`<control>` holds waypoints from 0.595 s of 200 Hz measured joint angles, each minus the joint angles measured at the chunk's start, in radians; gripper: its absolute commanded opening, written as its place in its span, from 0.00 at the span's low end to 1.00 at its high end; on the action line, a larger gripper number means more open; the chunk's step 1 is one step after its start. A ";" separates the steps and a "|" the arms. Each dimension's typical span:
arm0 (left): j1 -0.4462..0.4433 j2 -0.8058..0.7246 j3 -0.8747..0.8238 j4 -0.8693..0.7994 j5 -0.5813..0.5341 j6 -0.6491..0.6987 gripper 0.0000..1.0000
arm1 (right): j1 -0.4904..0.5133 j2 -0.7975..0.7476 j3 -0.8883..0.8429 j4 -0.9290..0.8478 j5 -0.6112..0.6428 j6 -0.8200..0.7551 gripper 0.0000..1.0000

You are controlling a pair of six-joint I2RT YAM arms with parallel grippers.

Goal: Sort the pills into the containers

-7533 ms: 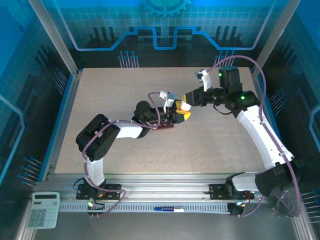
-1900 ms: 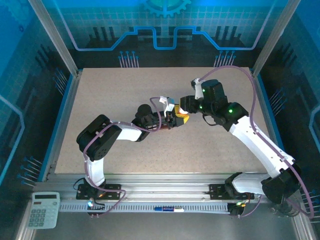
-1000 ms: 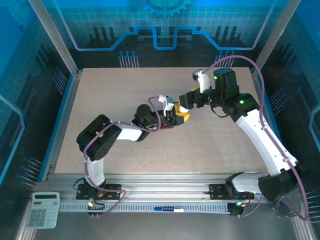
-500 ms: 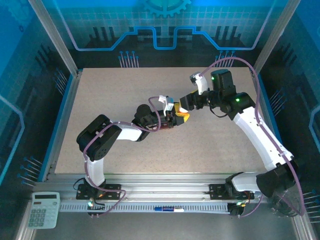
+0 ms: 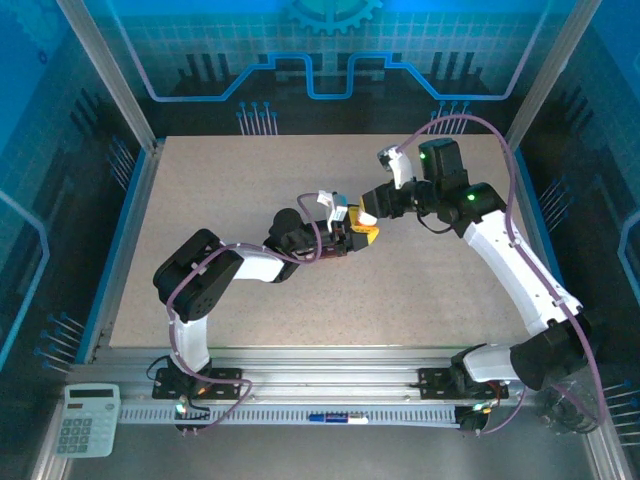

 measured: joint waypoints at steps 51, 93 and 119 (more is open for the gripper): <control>-0.005 0.000 0.000 -0.047 0.011 0.001 0.00 | 0.052 -0.084 -0.116 0.085 0.177 0.193 0.33; -0.006 0.004 0.000 -0.048 0.021 0.001 0.00 | 0.150 -0.101 -0.127 0.096 0.393 0.308 0.36; -0.006 0.007 0.000 -0.049 0.020 0.001 0.00 | 0.173 -0.097 -0.127 0.096 0.454 0.341 0.39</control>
